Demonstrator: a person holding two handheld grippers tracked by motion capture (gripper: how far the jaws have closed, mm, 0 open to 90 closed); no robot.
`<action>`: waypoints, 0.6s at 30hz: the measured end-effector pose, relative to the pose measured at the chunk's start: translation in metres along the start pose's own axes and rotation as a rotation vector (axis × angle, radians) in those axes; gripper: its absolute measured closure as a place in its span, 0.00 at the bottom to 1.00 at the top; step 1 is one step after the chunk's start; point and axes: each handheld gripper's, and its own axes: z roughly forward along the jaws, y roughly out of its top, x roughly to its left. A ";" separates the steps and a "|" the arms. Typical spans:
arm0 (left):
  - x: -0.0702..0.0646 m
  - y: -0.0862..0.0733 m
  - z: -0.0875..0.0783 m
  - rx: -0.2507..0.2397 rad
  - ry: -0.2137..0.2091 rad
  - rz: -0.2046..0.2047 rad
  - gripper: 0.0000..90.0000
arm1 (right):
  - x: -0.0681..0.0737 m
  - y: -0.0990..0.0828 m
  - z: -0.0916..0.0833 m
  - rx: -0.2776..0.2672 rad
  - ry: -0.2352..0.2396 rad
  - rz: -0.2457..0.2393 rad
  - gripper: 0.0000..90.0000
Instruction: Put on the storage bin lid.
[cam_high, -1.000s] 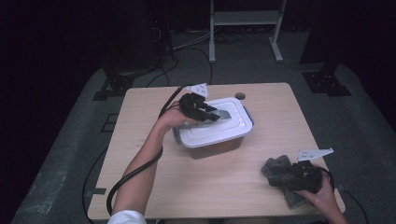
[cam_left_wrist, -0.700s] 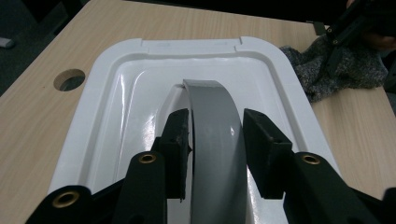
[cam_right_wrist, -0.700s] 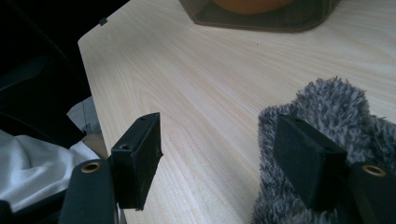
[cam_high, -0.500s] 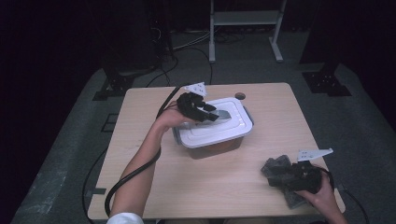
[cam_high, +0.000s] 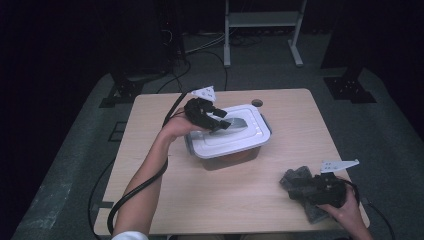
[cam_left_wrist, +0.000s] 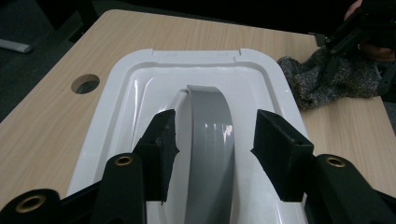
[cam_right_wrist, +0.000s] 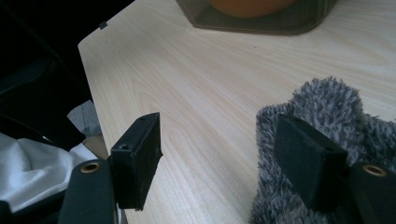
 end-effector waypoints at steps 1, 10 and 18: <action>-0.002 0.000 -0.002 -0.001 0.000 0.002 0.52 | 0.000 0.000 0.000 -0.001 0.000 0.002 0.35; -0.009 0.001 -0.013 -0.020 0.004 -0.004 0.45 | 0.000 0.000 0.000 -0.002 0.002 0.001 0.34; -0.016 -0.005 -0.020 -0.035 0.005 -0.013 0.41 | 0.000 0.000 0.000 -0.004 0.001 0.003 0.34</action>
